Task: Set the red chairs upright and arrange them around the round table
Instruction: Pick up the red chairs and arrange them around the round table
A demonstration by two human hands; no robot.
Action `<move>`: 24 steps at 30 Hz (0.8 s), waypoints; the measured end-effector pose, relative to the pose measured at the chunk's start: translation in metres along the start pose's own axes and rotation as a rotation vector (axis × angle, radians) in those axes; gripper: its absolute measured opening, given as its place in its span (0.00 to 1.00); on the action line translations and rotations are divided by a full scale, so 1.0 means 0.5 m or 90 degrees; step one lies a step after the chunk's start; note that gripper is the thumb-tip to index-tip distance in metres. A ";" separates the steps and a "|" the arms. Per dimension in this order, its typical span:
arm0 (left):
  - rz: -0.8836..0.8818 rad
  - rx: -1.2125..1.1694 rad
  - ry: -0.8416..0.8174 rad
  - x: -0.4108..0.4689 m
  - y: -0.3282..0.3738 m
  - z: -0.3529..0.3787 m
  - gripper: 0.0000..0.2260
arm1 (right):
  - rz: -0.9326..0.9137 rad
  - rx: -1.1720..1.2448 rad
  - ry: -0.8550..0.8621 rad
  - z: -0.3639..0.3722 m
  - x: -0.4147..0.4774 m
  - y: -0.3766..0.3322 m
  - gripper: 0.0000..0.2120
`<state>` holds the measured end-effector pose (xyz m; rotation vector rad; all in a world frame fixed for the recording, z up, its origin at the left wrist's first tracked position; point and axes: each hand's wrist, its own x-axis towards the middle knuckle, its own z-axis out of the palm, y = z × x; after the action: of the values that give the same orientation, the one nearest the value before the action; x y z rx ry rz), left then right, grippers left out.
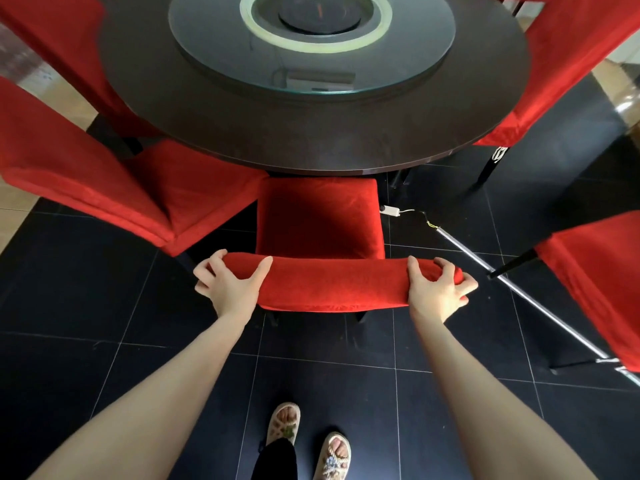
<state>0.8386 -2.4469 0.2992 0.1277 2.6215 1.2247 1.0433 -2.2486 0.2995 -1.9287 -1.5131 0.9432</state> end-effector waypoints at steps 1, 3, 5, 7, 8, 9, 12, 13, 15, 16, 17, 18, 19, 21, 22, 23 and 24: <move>-0.002 0.000 -0.003 -0.004 0.005 0.005 0.38 | 0.000 0.002 -0.002 -0.003 0.008 -0.002 0.23; -0.005 -0.001 -0.007 -0.009 0.014 0.014 0.38 | -0.006 -0.001 -0.005 -0.008 0.025 -0.004 0.23; -0.006 0.001 -0.011 -0.012 0.021 0.020 0.38 | -0.012 -0.004 -0.007 -0.009 0.035 -0.006 0.22; -0.001 0.005 -0.009 -0.010 0.024 0.022 0.37 | -0.015 -0.002 -0.008 -0.009 0.038 -0.009 0.22; -0.001 0.007 -0.009 -0.008 0.024 0.023 0.37 | -0.013 0.002 -0.010 -0.009 0.039 -0.009 0.21; 0.000 0.011 -0.010 -0.007 0.024 0.023 0.37 | -0.011 0.007 -0.012 -0.009 0.038 -0.008 0.21; 0.007 0.018 -0.019 0.002 0.023 0.022 0.36 | -0.011 0.012 -0.014 -0.012 0.034 -0.010 0.21; 0.009 0.020 -0.021 0.004 0.023 0.021 0.36 | -0.009 0.013 -0.014 -0.013 0.033 -0.012 0.21; 0.008 0.023 -0.029 0.005 0.023 0.018 0.36 | -0.009 0.011 -0.020 -0.016 0.031 -0.012 0.20; 0.008 0.025 -0.033 0.005 0.023 0.019 0.36 | -0.011 0.009 -0.023 -0.018 0.031 -0.010 0.20; 0.008 0.026 -0.036 0.005 0.024 0.018 0.36 | -0.015 0.008 -0.026 -0.019 0.031 -0.009 0.20; 0.009 0.028 -0.038 0.002 0.022 0.015 0.36 | -0.017 0.007 -0.029 -0.022 0.028 -0.006 0.21; 0.013 0.028 -0.036 0.000 0.020 0.015 0.36 | -0.023 0.006 -0.031 -0.024 0.027 -0.002 0.21; 0.023 0.031 -0.030 -0.004 0.015 0.013 0.36 | -0.031 0.004 -0.028 -0.029 0.020 0.006 0.20; 0.026 0.036 -0.029 -0.008 0.011 0.011 0.36 | -0.029 0.003 -0.023 -0.032 0.014 0.013 0.20; 0.029 0.041 -0.030 -0.009 0.009 0.011 0.37 | -0.028 0.002 -0.020 -0.032 0.009 0.019 0.20; 0.028 0.045 -0.036 -0.008 0.007 0.010 0.37 | -0.026 0.001 -0.020 -0.033 0.004 0.024 0.20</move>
<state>0.8436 -2.4416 0.2998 0.2313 2.6277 1.1251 1.0639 -2.2492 0.3002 -1.8833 -1.5622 0.9609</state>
